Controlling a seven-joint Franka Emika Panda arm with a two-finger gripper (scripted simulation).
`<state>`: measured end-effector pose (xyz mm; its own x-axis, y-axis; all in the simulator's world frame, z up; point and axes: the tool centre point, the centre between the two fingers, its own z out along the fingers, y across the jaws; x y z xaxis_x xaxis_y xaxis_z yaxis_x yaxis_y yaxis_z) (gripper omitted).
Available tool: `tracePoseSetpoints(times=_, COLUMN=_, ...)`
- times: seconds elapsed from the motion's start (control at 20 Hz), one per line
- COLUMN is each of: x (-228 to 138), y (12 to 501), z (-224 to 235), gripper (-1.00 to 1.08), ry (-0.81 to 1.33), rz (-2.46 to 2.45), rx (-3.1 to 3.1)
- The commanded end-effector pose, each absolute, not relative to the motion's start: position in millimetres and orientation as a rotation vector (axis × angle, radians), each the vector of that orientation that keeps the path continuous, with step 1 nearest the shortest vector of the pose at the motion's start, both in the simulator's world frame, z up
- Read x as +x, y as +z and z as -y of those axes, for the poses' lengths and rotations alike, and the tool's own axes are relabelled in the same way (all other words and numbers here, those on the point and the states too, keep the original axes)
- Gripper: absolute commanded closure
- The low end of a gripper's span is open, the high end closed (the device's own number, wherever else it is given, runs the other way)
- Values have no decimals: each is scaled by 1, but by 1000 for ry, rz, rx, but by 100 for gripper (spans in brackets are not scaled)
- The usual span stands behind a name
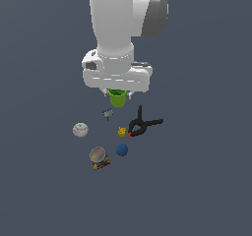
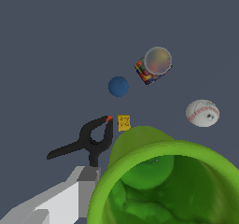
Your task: Pick up a designated object from a clutter of objects.
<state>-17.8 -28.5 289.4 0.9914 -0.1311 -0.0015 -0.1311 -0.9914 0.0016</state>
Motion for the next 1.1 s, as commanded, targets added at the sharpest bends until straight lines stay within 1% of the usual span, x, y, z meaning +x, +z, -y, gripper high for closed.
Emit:
tracePoseSetpoints(times=0.0, x=-33, y=308, z=16, gripper=108, ry=0, rz=206, rx=3132)
tracePoseSetpoints(times=0.55, x=-92, y=383, z=-35, gripper=108, ry=0, rz=207, rx=3131)
tracePoseSetpoints(times=0.8, x=-109, y=407, z=-51, gripper=108, ry=0, rz=207, rx=3133)
tracePoseSetpoints(times=1.05, x=-118, y=419, z=-60, gripper=108, ry=0, rz=207, rx=3133)
